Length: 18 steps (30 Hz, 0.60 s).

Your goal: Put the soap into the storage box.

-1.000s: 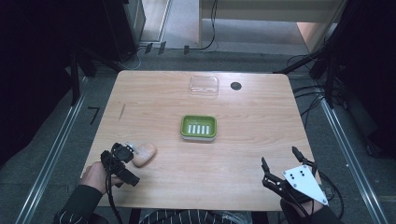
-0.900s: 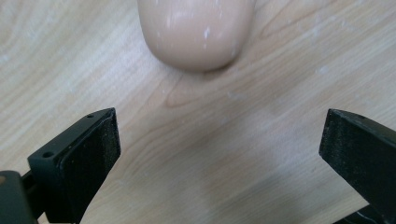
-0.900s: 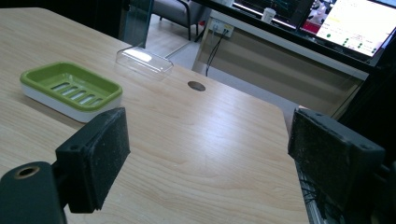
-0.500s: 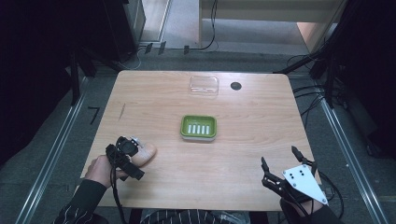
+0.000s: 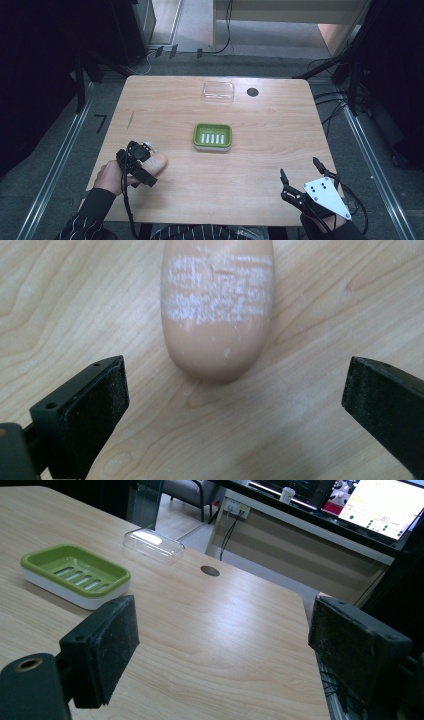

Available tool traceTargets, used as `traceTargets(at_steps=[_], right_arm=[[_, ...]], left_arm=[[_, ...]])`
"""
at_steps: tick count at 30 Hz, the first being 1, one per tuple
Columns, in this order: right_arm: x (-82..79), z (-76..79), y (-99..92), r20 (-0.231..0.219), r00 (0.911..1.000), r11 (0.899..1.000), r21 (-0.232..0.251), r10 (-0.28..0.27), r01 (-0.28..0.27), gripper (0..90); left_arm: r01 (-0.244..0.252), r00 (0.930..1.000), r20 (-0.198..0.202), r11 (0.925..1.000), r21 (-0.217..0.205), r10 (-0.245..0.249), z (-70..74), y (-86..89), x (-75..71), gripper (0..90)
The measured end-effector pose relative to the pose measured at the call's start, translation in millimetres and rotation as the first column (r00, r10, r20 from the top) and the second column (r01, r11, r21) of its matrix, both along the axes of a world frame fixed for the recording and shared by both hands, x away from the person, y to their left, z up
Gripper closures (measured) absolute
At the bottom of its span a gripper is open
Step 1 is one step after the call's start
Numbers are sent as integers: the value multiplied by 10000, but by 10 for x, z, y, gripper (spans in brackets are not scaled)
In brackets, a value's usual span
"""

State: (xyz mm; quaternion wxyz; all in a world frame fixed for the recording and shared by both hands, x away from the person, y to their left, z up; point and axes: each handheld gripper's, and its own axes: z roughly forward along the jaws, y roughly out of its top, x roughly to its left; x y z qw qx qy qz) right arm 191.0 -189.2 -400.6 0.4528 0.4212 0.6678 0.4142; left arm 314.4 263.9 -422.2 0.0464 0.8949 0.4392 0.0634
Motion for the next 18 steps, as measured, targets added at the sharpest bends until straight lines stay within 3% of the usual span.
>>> traceTargets(at_steps=[12,18], right_arm=[[-1,0,-4,-46,10000,10000,33,-29,30,134],[6,0,0,-42,10000,10000,19,-39,40,134]], left_arm=[[53,10000,-68,9999,-102,-54,16,-48,147,0],[51,9995,-304,10000,-46,-52,-30,-51,224,0]])
